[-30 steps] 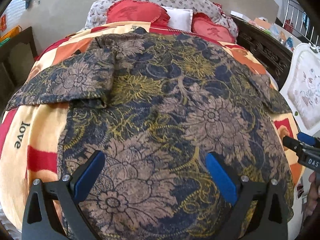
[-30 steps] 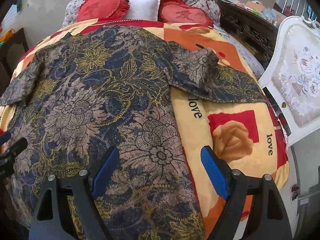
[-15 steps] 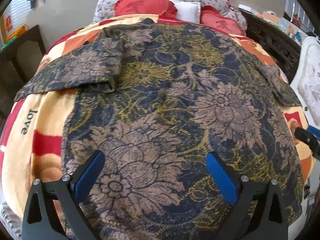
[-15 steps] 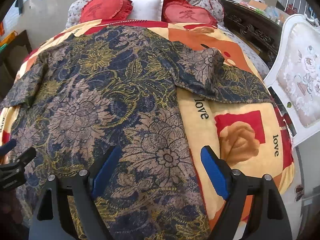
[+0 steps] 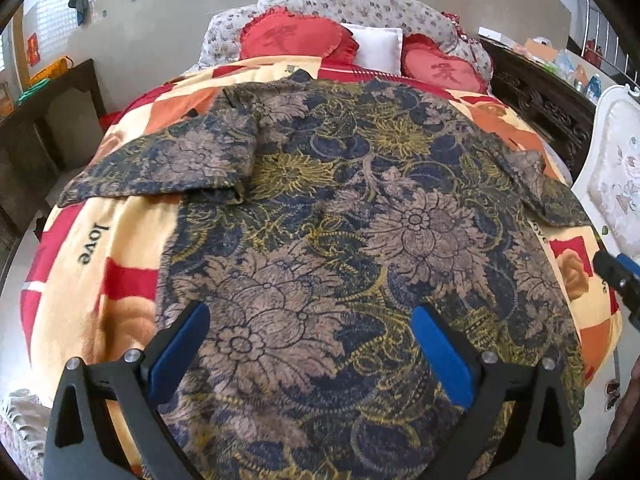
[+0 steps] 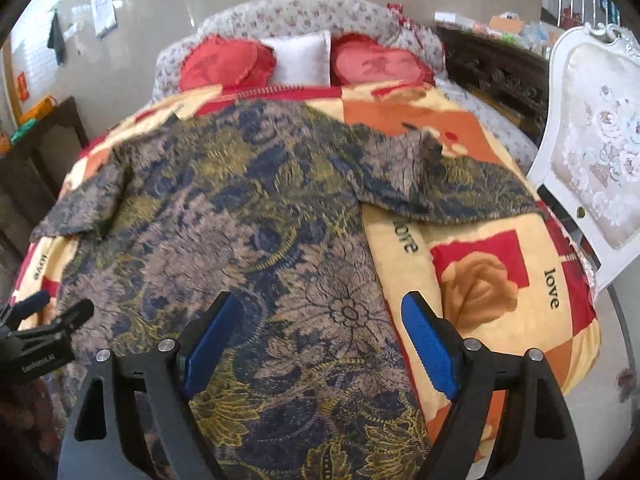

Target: Fold small clothes

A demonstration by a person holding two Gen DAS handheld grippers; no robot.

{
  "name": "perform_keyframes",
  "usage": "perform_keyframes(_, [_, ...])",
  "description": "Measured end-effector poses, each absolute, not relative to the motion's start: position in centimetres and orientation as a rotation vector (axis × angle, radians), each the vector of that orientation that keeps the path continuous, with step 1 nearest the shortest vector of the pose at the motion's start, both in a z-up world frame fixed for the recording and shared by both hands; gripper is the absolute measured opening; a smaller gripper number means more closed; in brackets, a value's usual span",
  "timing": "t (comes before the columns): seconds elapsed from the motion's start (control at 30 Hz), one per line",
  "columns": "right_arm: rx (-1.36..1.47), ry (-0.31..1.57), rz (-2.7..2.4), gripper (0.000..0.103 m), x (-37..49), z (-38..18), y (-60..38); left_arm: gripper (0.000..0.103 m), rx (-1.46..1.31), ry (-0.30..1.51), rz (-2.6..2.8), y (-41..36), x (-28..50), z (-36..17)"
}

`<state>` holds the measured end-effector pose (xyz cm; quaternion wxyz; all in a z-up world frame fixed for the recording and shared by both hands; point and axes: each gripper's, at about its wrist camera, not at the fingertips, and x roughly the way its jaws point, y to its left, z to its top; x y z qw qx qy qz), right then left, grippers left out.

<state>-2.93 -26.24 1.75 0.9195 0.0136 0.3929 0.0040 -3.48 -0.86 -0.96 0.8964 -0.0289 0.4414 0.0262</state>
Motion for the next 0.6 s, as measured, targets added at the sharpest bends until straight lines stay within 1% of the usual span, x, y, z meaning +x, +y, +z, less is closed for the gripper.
perform_keyframes(0.17, [-0.035,0.721,-0.004,0.096,-5.1,3.5,-25.2,0.103,-0.071,0.898,0.059,-0.5,-4.9,0.1])
perform_keyframes(0.3, [-0.009,0.744,0.068,0.096,-6.4,4.1,-24.9,0.103,-0.062,0.885,0.057,-0.5,-5.8,0.6])
perform_keyframes(0.6, [-0.028,0.727,0.067,0.096,-8.1,4.6,-24.6,0.103,-0.081,0.863,0.074,0.3,-6.6,1.5])
